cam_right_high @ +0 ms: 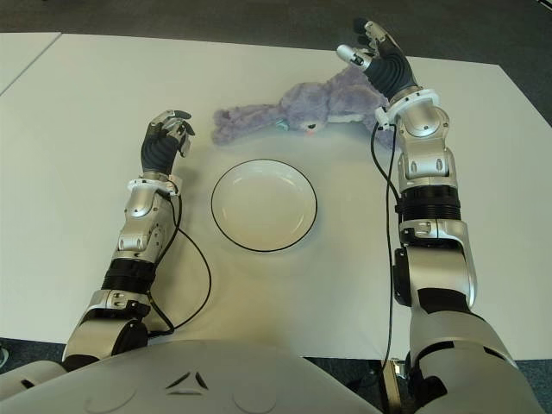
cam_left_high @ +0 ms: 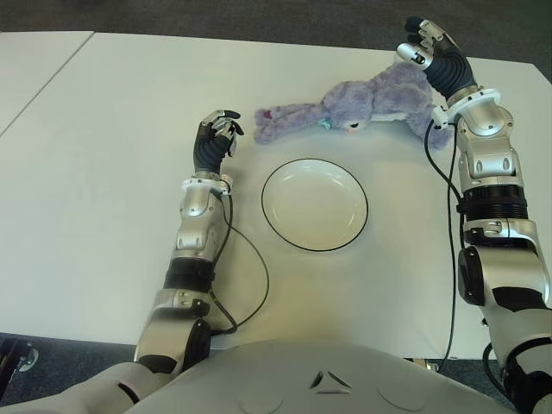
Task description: Put the doll into the plate.
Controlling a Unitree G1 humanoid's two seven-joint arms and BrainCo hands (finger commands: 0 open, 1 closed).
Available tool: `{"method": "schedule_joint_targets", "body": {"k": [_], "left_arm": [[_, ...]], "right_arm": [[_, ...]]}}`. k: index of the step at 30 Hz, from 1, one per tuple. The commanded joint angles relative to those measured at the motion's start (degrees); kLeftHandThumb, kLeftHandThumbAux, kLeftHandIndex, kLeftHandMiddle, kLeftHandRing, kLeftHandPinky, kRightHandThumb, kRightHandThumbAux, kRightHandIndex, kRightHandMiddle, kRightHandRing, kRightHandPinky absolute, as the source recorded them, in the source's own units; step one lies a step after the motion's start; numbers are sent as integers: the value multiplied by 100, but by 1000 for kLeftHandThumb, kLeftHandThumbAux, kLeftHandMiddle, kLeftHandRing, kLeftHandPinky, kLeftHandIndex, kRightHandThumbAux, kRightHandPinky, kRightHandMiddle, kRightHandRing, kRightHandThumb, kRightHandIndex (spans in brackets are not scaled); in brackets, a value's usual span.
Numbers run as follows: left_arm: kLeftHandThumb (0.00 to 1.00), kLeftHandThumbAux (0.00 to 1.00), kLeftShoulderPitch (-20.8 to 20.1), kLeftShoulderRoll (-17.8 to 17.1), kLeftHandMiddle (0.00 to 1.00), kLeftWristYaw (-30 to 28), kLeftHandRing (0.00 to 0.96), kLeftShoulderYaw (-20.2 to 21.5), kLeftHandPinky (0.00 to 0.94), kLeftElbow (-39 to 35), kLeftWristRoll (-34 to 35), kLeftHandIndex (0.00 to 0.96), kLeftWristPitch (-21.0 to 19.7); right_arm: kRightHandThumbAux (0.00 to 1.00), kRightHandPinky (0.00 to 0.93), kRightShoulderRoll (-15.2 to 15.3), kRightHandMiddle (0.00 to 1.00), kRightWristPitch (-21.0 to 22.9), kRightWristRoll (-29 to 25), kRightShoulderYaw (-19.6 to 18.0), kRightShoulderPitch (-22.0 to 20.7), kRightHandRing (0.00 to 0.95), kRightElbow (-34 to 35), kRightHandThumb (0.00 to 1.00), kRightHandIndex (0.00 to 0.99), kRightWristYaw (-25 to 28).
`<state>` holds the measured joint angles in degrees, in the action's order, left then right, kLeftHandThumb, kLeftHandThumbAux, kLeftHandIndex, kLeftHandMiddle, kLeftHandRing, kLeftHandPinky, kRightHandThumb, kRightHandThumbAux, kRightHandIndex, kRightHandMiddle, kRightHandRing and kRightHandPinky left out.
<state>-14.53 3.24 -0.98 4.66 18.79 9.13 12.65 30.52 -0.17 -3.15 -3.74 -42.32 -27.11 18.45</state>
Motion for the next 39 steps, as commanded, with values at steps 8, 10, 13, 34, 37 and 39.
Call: {"method": "schedule_joint_targets", "body": {"k": [8,10,13,34,37,39], "left_arm": [[714,703,656,127,889,-45,895,54,892,430,28,442,-50],[714,703,657,127,890,-63,896,56,892,434,29,442,-40],[714,703,658,129,890,-98,897,61,890,439,44,442,-30],[712,704,676,132,888,-119,891,46,878,461,28,442,-35],[712,704,688,145,887,-123,890,29,875,461,19,442,-22],[712,704,693,156,886,-112,889,27,875,461,6,442,-17]], "right_arm": [[361,0,-152,0,741,-667,-426,319,0,223,59,0,575],[355,0,-117,0,744,-581,-404,311,0,218,64,0,557],[349,0,-40,0,659,-436,-340,289,0,155,68,0,560],[268,0,1217,0,-964,3068,1350,277,0,416,164,0,-298],[256,0,1329,0,-1169,3395,1485,239,0,322,191,0,-473],[251,0,1382,0,-1255,3600,1580,175,0,268,203,0,-536]]}}
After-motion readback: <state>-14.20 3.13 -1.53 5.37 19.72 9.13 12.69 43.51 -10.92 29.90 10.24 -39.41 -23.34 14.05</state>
